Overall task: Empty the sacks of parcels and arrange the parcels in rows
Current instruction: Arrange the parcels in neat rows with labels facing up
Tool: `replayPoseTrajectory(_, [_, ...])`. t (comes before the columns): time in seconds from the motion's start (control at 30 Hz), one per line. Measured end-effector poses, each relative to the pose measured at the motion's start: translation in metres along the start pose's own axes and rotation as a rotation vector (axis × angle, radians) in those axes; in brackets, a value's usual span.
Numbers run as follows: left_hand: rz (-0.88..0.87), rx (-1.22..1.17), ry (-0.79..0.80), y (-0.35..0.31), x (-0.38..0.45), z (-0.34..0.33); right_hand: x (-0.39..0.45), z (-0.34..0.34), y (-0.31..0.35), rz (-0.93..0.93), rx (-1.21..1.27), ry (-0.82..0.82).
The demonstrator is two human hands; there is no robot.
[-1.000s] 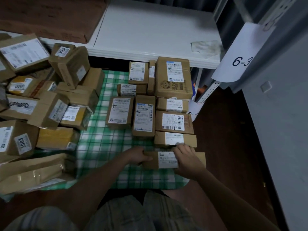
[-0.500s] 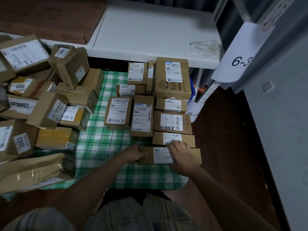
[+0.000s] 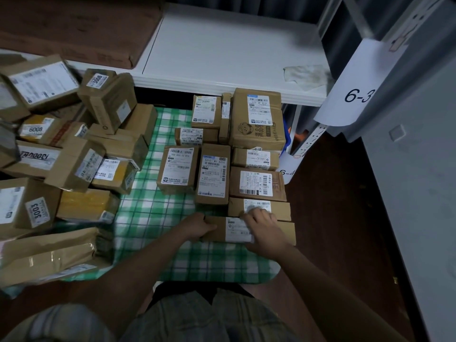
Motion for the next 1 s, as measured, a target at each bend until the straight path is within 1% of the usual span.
replayPoseTrajectory(0.13, [-0.016,0.034,0.004,0.0,-0.004,0.006,0.006,0.012,0.007,0.051,0.066,-0.057])
replayPoseTrajectory(0.27, [-0.052,0.174,-0.054,-0.003,-0.016,0.019,0.024,0.025,0.022,0.086,0.129,-0.147])
replayPoseTrajectory(0.37, [-0.088,0.259,-0.1,-0.002,-0.033,0.038,0.047,0.032,0.042,0.138,0.187,-0.14])
replayPoseTrajectory(0.43, [-0.069,0.311,-0.164,0.004,-0.045,0.055,0.061,0.043,0.06,0.174,0.217,-0.149])
replayPoseTrajectory(0.5, [-0.051,0.363,-0.296,0.02,-0.059,0.078,0.076,0.053,0.087,0.225,0.237,-0.156])
replayPoseTrajectory(0.57, [-0.074,0.405,-0.414,0.035,-0.07,0.098,0.089,0.06,0.109,0.243,0.272,-0.147])
replayPoseTrajectory(0.6, [-0.096,0.416,-0.448,0.041,-0.076,0.107,0.094,0.063,0.119,0.256,0.282,-0.147])
replayPoseTrajectory(0.67, [-0.119,0.408,-0.472,0.063,-0.087,0.127,0.108,0.066,0.147,0.298,0.292,-0.144])
replayPoseTrajectory(0.77, [-0.161,0.368,-0.48,0.096,-0.101,0.15,0.126,0.066,0.187,0.317,0.311,-0.08])
replayPoseTrajectory(0.8, [-0.173,0.359,-0.485,0.111,-0.107,0.162,0.137,0.066,0.205,0.315,0.322,-0.069])
replayPoseTrajectory(0.9, [-0.225,0.319,-0.52,0.125,-0.117,0.176,0.149,0.068,0.227,0.292,0.353,-0.071])
replayPoseTrajectory(1.0, [-0.253,0.301,-0.583,0.143,-0.131,0.204,0.174,0.079,0.262,0.246,0.404,-0.055])
Point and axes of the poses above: each hand's wrist, its own x-axis towards the middle knuckle, its own z-axis out of the back of the hand, y = z × x, the point moved 3 cm from there along x, towards the middle knuckle, and after that the axes turned 8 degrees about y, right-handed, at the moved point
